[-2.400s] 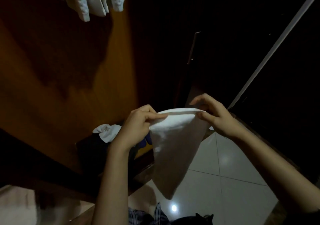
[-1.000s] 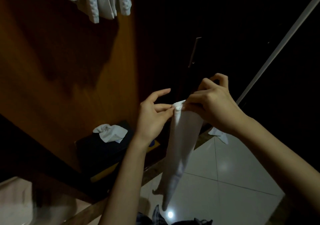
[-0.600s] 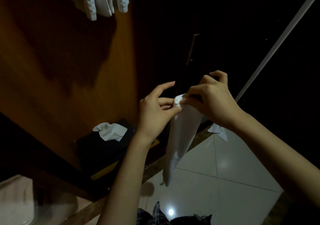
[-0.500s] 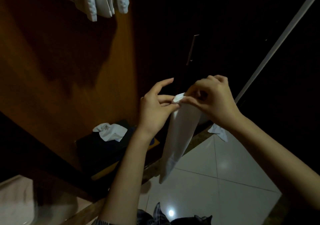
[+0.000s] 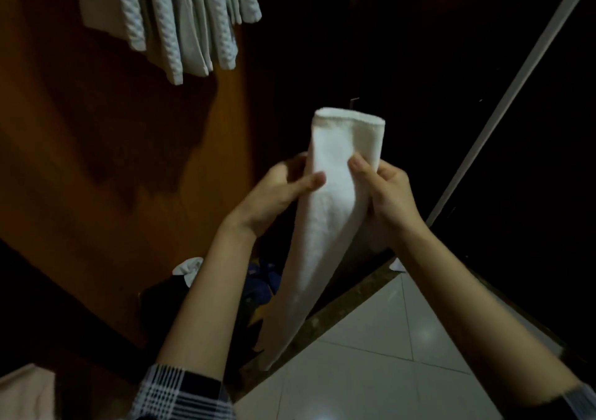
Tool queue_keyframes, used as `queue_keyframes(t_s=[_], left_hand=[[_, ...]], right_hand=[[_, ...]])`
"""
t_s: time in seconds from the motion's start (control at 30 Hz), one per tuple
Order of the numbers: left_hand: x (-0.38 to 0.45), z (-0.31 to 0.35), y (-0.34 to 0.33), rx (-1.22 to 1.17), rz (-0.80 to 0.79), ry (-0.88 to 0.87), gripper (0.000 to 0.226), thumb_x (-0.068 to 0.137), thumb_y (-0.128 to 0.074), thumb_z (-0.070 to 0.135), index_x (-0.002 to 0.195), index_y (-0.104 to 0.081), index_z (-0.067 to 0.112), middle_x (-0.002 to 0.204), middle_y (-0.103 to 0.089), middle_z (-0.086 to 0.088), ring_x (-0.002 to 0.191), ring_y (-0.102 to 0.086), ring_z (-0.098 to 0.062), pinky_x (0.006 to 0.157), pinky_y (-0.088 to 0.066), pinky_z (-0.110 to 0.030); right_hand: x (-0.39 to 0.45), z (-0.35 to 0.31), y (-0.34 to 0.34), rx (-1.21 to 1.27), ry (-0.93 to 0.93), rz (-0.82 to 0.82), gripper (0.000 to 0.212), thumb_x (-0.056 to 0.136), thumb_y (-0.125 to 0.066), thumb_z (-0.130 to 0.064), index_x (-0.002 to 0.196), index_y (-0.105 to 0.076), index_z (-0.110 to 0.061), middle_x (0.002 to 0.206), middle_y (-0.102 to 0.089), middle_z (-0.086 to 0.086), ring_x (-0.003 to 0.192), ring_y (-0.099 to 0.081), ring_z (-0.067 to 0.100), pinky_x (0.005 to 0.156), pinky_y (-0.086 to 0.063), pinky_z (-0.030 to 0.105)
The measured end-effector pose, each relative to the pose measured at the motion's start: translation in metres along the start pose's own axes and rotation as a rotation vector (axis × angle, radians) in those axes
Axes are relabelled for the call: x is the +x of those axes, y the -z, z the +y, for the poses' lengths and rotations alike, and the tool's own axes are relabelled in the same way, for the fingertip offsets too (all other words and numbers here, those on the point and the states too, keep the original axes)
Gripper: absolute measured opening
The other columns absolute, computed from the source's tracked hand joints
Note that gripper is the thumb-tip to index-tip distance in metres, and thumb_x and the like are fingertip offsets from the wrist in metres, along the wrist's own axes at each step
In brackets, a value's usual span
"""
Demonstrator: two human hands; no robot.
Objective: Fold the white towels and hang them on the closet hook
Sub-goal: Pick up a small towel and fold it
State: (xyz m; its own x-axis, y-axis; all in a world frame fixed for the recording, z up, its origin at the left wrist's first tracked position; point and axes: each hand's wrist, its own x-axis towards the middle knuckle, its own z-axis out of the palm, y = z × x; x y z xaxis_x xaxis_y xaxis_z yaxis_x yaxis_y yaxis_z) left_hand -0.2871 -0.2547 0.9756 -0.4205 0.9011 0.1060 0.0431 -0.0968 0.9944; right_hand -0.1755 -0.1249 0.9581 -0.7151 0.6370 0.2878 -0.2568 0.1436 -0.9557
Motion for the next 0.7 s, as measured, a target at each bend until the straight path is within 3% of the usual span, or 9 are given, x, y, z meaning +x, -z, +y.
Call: queue_keyframes(t_s=[0.03,0.07,0.1,0.13,0.17,0.27,0.5,0.63,0.7], left_hand=[[-0.002,-0.005,-0.001,0.006,-0.065,0.065,0.044,0.072,-0.059,0.04,0.109,-0.054,0.017,0.085,-0.072,0.017,0.1,-0.061,-0.006,0.051,-0.027,-0.019],[-0.004,-0.009,-0.003,0.02,-0.105,0.135,0.053,0.07,-0.064,0.041,0.113,-0.053,0.012,0.101,-0.065,0.001,0.107,-0.06,-0.017,0.089,-0.028,-0.009],[-0.006,-0.015,-0.004,0.034,-0.125,0.207,0.075,0.058,-0.074,0.044,0.12,-0.053,0.007,0.103,-0.069,0.009,0.116,-0.055,-0.018,0.088,-0.045,-0.012],[-0.006,-0.02,-0.006,0.018,-0.135,0.256,0.093,0.045,-0.082,0.047,0.122,-0.054,0.005,0.099,-0.06,0.011,0.12,-0.051,-0.02,0.099,-0.037,-0.016],[-0.002,-0.026,-0.007,-0.029,-0.143,0.274,0.1,0.034,-0.087,0.052,0.118,-0.058,0.006,0.115,-0.065,-0.002,0.118,-0.054,-0.023,0.103,-0.04,-0.03],[0.009,-0.03,-0.01,-0.103,-0.142,0.239,0.076,0.045,-0.088,0.041,0.11,-0.063,0.012,0.105,-0.071,-0.005,0.105,-0.065,-0.024,0.096,-0.049,-0.041],[0.032,-0.021,-0.015,-0.035,-0.094,0.226,0.029,0.079,-0.066,0.039,0.098,-0.067,0.017,0.09,-0.075,0.004,0.087,-0.07,-0.01,0.07,-0.055,-0.018],[0.042,-0.01,-0.016,-0.103,-0.055,0.23,0.022,0.093,-0.053,0.03,0.106,-0.064,0.016,0.096,-0.073,0.003,0.088,-0.07,-0.008,0.068,-0.054,-0.017],[0.049,0.001,-0.014,-0.173,-0.009,0.213,0.024,0.096,-0.049,0.03,0.112,-0.062,0.017,0.105,-0.07,0.0,0.095,-0.067,-0.01,0.075,-0.055,-0.021]], right_hand=[[0.007,-0.01,-0.003,0.013,0.016,0.025,0.021,0.081,-0.066,-0.038,0.082,-0.072,-0.018,0.082,-0.073,0.005,0.078,-0.07,0.023,0.068,-0.058,0.035],[0.014,-0.018,-0.007,0.024,0.032,0.046,0.02,0.081,-0.067,-0.035,0.081,-0.073,-0.016,0.082,-0.073,0.008,0.078,-0.07,0.025,0.07,-0.058,0.038],[0.021,-0.026,-0.009,0.031,0.052,0.062,0.018,0.082,-0.067,-0.033,0.079,-0.073,-0.016,0.081,-0.073,0.008,0.077,-0.07,0.025,0.07,-0.057,0.038],[0.028,-0.034,-0.012,0.034,0.072,0.078,0.017,0.084,-0.067,-0.03,0.076,-0.073,-0.016,0.078,-0.072,0.006,0.074,-0.07,0.022,0.067,-0.057,0.035],[0.034,-0.04,-0.014,0.038,0.086,0.101,0.016,0.085,-0.067,-0.027,0.075,-0.072,-0.016,0.074,-0.072,0.003,0.071,-0.069,0.018,0.063,-0.055,0.03],[0.052,-0.057,-0.019,0.064,0.074,0.186,0.013,0.086,-0.068,-0.022,0.077,-0.07,-0.013,0.067,-0.072,-0.002,0.064,-0.069,0.011,0.055,-0.052,0.022],[0.084,-0.059,-0.021,0.042,-0.116,0.292,0.016,0.089,-0.063,-0.025,0.083,-0.065,-0.01,0.082,-0.069,0.008,0.075,-0.067,0.021,0.069,-0.055,0.031],[0.078,-0.034,0.002,0.014,-0.35,0.083,0.051,0.09,-0.052,-0.048,0.113,-0.062,-0.003,0.099,-0.068,0.014,0.087,-0.065,0.026,0.074,-0.052,0.031],[0.063,-0.016,0.012,0.07,-0.423,-0.085,0.06,0.088,-0.044,-0.058,0.105,-0.069,-0.006,0.096,-0.072,0.013,0.087,-0.069,0.027,0.073,-0.054,0.032]])
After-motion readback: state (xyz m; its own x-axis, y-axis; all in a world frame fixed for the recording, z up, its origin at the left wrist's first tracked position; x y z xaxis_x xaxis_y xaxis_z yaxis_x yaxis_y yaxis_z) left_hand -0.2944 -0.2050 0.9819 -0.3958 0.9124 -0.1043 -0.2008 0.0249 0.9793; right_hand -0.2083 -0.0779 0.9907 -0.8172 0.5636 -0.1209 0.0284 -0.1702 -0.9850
